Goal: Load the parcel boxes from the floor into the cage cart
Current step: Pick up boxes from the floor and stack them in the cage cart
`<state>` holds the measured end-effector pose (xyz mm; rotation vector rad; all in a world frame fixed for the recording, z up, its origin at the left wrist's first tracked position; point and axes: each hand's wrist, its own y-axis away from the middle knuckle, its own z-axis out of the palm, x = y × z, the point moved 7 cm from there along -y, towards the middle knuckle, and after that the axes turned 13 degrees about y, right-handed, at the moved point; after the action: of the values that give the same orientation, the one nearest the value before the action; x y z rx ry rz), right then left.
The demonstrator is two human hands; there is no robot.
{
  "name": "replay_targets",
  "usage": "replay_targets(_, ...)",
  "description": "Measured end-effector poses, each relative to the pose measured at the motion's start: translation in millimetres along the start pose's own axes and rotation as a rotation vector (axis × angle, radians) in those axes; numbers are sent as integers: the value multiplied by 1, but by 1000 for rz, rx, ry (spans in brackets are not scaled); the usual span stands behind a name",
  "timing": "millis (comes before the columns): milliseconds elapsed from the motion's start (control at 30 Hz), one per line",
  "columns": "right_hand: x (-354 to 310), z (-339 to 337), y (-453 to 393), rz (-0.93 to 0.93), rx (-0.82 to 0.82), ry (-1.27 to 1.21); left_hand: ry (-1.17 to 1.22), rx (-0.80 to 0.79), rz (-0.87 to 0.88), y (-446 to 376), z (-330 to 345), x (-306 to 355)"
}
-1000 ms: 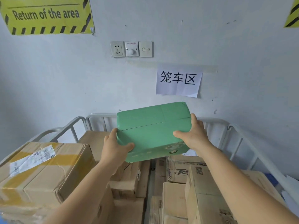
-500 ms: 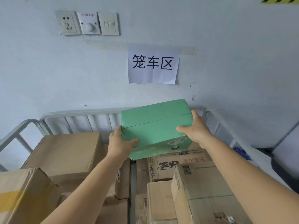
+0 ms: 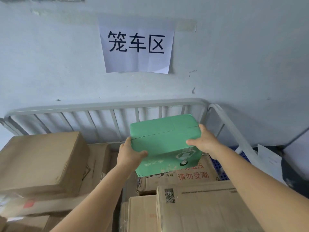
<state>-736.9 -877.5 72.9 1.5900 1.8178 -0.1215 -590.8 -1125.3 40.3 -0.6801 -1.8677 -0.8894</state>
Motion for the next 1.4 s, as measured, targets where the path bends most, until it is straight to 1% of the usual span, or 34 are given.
replay_targets(200,33,11,-34,6,-134,79,-15,-42,-100,-21,43,-17)
replay_targets(267,41,16,-43,16,-154,101,-37,-49,-122,-29,53,-25)
replay_targets(400,56,23,-64,45,-115,155,-86,-59,-112,-49,71,-33)
replay_targets(567,68,33,-88,64,-71,142,-123,-35,-114,-69,83,-37)
replay_targets(733,69,35,-106,54,-24,140,-119,11,-117,-87,85,-49)
replay_targets(867,67,33,-118,21,2,187,-131,-18,-131,-96,87,-71)
replay_targets(967,75,33,-129,104,30,132,-162,-29,-133,-100,91,-82)
replay_targets(1067,95,48,-137,222,-14,68,-145,-26,-135,-107,94,-85)
replay_targets(1167,107,65,-137,271,-72,77,-122,-29,-139,-115,98,-84)
replay_targets(1267,109,63,-140,267,-42,137,-148,-50,-151,-124,104,-81)
replay_targets(1400,109,53,-144,216,-45,242,-269,-113,-119,-136,110,-73)
